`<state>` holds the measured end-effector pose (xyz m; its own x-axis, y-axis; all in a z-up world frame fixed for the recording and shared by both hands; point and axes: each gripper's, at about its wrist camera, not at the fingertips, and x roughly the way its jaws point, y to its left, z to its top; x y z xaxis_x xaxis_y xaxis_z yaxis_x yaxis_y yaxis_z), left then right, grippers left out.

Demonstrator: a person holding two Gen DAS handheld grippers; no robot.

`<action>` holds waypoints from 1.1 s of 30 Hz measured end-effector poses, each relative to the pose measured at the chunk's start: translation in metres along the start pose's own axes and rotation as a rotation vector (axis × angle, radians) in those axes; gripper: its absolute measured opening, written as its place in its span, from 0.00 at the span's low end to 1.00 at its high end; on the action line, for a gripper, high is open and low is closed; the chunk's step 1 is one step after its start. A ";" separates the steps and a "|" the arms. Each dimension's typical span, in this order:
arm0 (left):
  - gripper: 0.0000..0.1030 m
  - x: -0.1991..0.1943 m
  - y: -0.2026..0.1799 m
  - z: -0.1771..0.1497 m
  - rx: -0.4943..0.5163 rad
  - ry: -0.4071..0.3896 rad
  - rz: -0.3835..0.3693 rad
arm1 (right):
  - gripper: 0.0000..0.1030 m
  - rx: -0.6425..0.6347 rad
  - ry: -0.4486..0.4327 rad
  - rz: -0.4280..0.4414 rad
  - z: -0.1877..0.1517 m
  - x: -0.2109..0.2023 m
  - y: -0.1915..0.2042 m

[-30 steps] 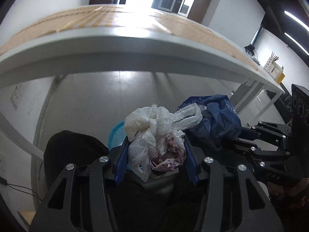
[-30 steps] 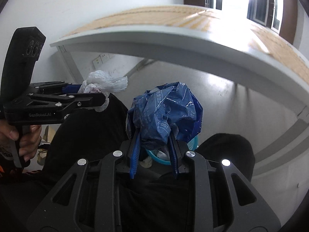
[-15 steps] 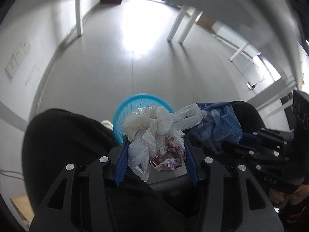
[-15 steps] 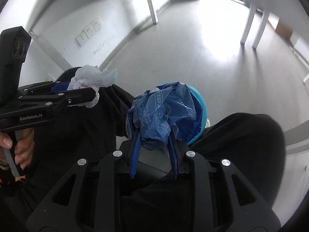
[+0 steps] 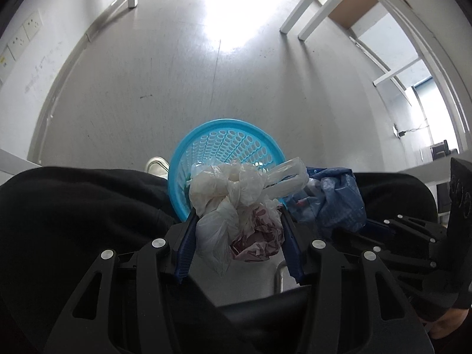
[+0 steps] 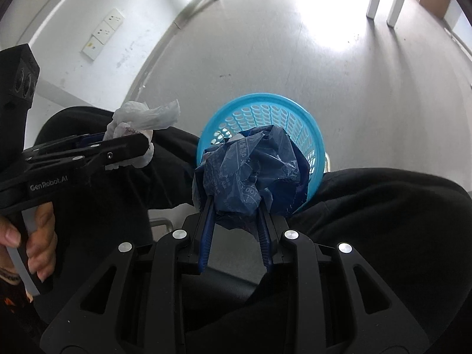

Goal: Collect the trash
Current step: 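Carry the white bag and blue bag down over the blue wastebasket, then open the left gripper over the basket while the right gripper releases the blue bag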

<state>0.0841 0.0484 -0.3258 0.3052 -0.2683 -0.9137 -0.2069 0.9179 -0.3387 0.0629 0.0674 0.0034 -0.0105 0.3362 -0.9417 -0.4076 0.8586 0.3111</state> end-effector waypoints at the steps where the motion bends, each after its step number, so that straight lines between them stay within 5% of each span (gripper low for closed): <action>1: 0.49 0.007 0.002 0.004 -0.012 0.011 -0.004 | 0.25 0.004 0.009 -0.003 0.005 0.005 -0.002; 10: 0.49 0.060 0.023 0.031 -0.162 0.117 -0.091 | 0.26 0.067 0.103 -0.026 0.030 0.057 -0.022; 20: 0.49 0.103 0.021 0.056 -0.156 0.185 -0.011 | 0.26 0.110 0.204 -0.035 0.053 0.112 -0.033; 28: 0.63 0.107 0.027 0.068 -0.189 0.169 -0.061 | 0.46 0.166 0.209 -0.023 0.060 0.119 -0.047; 33: 0.63 0.103 0.028 0.064 -0.198 0.164 -0.063 | 0.47 0.153 0.189 -0.017 0.060 0.115 -0.049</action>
<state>0.1696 0.0649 -0.4148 0.1713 -0.3818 -0.9082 -0.3750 0.8272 -0.4185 0.1362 0.0875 -0.1121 -0.1819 0.2553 -0.9496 -0.2660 0.9169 0.2975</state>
